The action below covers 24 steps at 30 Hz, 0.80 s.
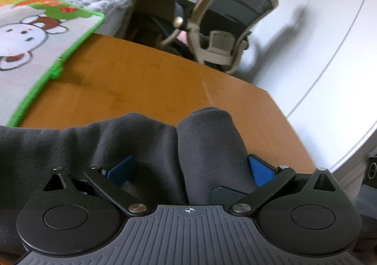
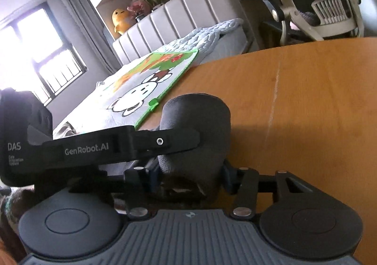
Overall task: Fold clothes
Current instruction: 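Roll the grey pants further with the right gripper while the left gripper holds them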
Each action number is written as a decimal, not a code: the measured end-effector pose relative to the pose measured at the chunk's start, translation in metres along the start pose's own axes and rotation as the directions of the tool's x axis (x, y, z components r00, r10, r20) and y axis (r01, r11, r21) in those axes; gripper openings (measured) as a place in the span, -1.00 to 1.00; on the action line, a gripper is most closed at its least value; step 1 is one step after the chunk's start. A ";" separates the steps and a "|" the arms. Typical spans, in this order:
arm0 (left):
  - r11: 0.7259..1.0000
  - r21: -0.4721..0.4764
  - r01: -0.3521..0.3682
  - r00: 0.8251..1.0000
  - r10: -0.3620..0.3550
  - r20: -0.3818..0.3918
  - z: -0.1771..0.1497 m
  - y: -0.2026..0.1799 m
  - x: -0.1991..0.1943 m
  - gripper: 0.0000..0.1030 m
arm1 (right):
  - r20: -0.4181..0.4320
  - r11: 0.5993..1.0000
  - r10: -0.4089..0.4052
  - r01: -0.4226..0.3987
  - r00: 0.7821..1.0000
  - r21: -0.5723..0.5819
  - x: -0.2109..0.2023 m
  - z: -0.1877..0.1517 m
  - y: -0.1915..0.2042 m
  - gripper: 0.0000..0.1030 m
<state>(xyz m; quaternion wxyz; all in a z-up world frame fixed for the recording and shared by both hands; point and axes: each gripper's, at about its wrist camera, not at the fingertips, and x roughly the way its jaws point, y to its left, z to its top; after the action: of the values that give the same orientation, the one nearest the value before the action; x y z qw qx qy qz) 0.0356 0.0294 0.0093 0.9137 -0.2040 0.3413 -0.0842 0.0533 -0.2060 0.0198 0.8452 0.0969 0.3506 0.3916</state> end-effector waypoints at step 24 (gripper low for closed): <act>0.999 0.036 -0.028 0.999 0.027 0.025 0.002 -0.005 -0.009 1.00 | 0.063 0.745 -0.341 0.310 0.938 -0.591 0.000 -0.019 0.080 0.20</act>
<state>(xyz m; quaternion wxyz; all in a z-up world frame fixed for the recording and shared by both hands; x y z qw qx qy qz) 0.0306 0.0277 0.0182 0.9225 -0.1835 0.3312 -0.0753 -0.0069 -0.1542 0.0413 0.8790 -0.2439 0.2430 0.3300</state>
